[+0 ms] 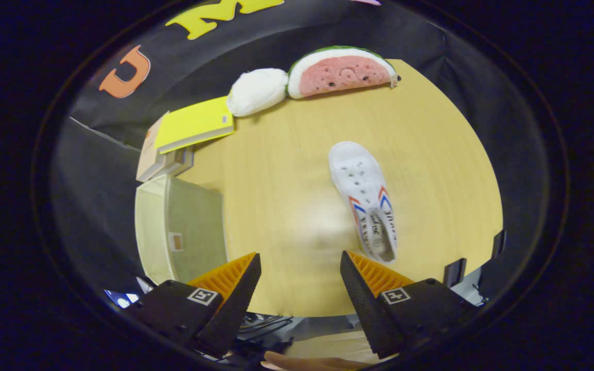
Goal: Open the storage box then place both shoes into the box .Put the left shoe in first, then the right shoe, with the right side of both shoes facing outward in a uniform manner.
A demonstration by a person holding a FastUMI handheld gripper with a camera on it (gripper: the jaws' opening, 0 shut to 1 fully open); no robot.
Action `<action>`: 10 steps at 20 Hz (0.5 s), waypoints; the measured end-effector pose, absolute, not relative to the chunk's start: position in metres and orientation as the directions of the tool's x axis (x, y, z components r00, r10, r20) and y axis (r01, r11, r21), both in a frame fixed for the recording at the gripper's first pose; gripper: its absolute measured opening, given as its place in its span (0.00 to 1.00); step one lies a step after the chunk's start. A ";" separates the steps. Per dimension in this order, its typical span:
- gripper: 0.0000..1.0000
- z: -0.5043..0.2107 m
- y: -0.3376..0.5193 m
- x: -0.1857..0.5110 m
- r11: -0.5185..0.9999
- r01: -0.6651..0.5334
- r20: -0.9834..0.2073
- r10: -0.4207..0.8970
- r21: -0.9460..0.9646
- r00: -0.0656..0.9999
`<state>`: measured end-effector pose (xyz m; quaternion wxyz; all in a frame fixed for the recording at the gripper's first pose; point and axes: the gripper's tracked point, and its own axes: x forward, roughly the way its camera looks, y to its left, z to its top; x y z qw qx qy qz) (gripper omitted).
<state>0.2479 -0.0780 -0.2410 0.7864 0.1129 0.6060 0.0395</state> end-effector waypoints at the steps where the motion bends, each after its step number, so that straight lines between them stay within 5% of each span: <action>1: 0.99 -0.245 -0.098 0.253 0.980 0.071 -0.950 0.159 0.184 0.268; 10: 0.97 -0.287 -0.168 0.296 0.997 -0.073 -0.956 0.010 -0.012 0.293</action>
